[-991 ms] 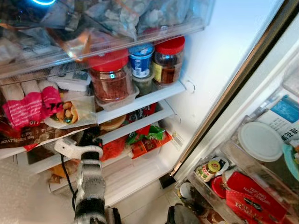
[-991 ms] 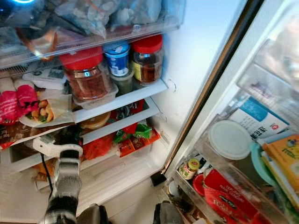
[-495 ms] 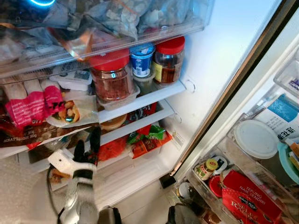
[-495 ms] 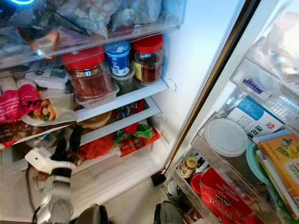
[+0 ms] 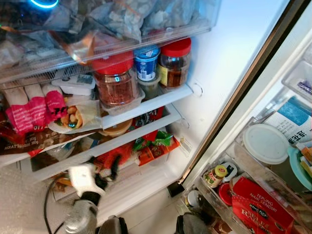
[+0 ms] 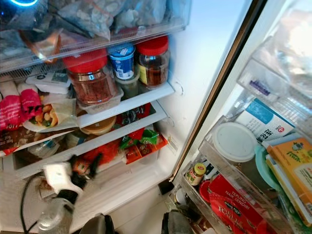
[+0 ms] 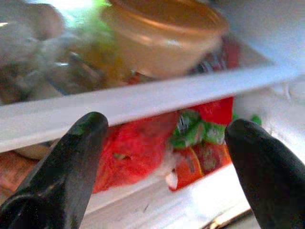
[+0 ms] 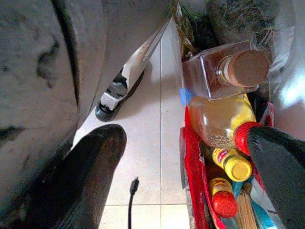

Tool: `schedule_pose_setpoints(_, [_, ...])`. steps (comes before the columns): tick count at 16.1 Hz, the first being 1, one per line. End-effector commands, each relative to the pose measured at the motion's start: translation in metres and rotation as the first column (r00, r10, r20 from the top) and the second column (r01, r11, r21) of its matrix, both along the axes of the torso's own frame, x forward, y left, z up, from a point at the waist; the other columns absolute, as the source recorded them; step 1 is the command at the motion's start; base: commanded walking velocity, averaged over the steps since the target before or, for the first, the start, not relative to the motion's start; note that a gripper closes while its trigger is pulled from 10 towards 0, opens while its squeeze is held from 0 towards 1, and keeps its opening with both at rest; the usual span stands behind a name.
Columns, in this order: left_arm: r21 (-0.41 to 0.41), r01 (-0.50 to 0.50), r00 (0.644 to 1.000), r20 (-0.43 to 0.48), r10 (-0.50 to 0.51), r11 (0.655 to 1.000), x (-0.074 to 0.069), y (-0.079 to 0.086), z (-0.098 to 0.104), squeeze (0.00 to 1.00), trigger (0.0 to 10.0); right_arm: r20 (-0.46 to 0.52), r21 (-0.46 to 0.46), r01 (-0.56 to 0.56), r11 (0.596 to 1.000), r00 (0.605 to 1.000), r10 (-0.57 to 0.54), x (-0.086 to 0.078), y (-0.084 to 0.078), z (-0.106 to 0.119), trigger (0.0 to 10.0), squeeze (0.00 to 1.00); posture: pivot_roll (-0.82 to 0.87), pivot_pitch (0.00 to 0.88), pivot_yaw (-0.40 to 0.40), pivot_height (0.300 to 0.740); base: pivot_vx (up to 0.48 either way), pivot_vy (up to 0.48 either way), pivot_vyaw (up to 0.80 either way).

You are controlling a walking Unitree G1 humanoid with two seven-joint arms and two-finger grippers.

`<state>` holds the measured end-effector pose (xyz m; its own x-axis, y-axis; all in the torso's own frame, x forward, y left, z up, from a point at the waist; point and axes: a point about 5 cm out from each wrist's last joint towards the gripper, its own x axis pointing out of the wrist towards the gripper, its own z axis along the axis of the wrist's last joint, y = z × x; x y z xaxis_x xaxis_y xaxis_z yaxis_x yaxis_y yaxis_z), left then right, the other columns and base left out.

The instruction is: Restocking fridge

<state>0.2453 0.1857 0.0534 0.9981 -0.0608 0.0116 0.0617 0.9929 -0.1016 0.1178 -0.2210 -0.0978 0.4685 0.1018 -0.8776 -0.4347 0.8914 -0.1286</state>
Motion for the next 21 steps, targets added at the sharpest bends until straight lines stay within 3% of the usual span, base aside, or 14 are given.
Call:
schedule_pose_setpoints(1, [0.077,0.013,0.999,-0.036,-0.010,0.997,-0.005,0.000,-0.009,0.00,10.0,-0.059,0.011,-0.006,1.000,0.998,0.006,-0.017,0.006,-0.006,10.0,0.00,-0.18,0.158,-0.031,0.655,0.000,0.000,0.00])
schedule_pose_setpoints(8, [0.125,-0.060,0.998,-0.014,0.062,0.990,-0.003,0.009,-0.005,0.00,10.0,-0.056,0.023,0.042,0.999,0.998,-0.040,-0.021,0.011,-0.009,10.0,0.00,-0.17,0.118,0.006,0.655,0.000,0.000,0.00])
schedule_pose_setpoints(10, [0.145,-0.049,0.999,-0.011,0.051,0.988,-0.001,0.007,-0.005,0.00,10.0,-0.069,0.071,0.255,0.964,0.966,-0.250,-0.028,0.010,-0.011,10.0,0.00,-0.16,0.112,0.014,0.655,0.000,0.000,0.00])
schedule_pose_setpoints(11, [0.144,-0.051,0.998,-0.014,0.054,0.988,-0.001,0.007,-0.006,0.00,10.0,-0.071,0.097,0.398,0.912,0.917,-0.392,-0.032,0.009,-0.012,10.0,0.00,-0.16,0.103,0.018,0.655,0.000,0.000,0.00])
schedule_pose_setpoints(13, [0.146,-0.050,0.998,-0.023,0.054,0.988,-0.001,0.009,-0.008,0.00,10.0,-0.066,0.112,0.461,0.880,0.888,-0.456,-0.034,0.009,-0.012,10.0,0.00,-0.15,0.095,0.025,0.655,0.000,0.000,0.00])
schedule_pose_setpoints(21, [0.132,-0.070,0.996,-0.039,0.076,0.989,0.002,0.013,-0.011,0.00,10.0,-0.046,0.125,0.459,0.880,0.888,-0.457,-0.029,0.012,-0.011,10.0,0.00,-0.15,0.119,0.037,0.655,0.000,0.000,0.00])
